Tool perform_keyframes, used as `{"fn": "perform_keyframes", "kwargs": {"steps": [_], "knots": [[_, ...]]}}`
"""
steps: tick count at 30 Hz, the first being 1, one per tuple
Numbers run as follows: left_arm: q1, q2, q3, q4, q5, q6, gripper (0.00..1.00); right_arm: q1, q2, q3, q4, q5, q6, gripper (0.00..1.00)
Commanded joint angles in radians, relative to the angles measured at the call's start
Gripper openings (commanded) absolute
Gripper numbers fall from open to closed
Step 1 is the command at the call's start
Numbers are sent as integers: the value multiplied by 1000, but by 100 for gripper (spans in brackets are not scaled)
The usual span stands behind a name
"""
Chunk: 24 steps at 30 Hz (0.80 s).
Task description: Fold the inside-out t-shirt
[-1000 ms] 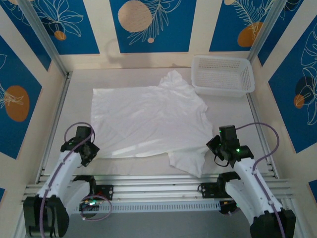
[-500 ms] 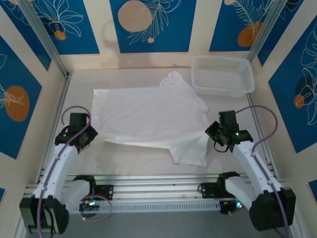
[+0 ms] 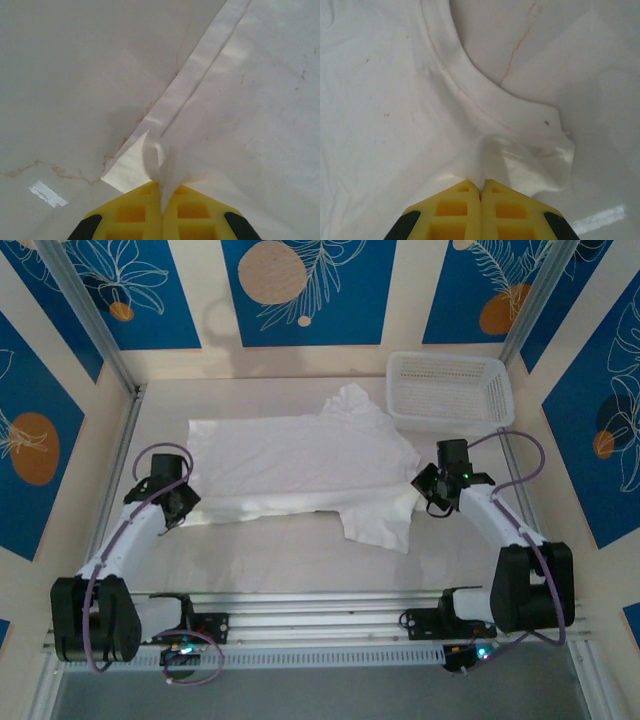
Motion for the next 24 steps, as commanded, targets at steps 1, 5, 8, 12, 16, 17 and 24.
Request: {"fn": "perform_keyframes", "kwargs": {"steps": [1, 5, 8, 12, 16, 17, 24], "knots": [[29, 30, -1, 39, -38, -5, 0, -13, 59, 49, 38, -33, -43, 0], [53, 91, 1, 54, -43, -7, 0, -12, 146, 81, 45, -77, -54, 0], [71, 140, -7, 68, -39, -10, 0, -10, 206, 110, 46, -107, -60, 0], [86, 201, -35, 120, -19, -17, 2, -6, 281, 149, 44, -117, -67, 1], [90, 261, -26, 166, 22, -15, 15, 2, 342, 203, 14, -123, -85, 11], [91, 268, -17, 172, 37, -12, 21, 4, 348, 216, -3, -111, -83, 17], [90, 133, 43, 87, 45, 24, 43, 4, 201, 218, -119, -35, -62, 41]]}}
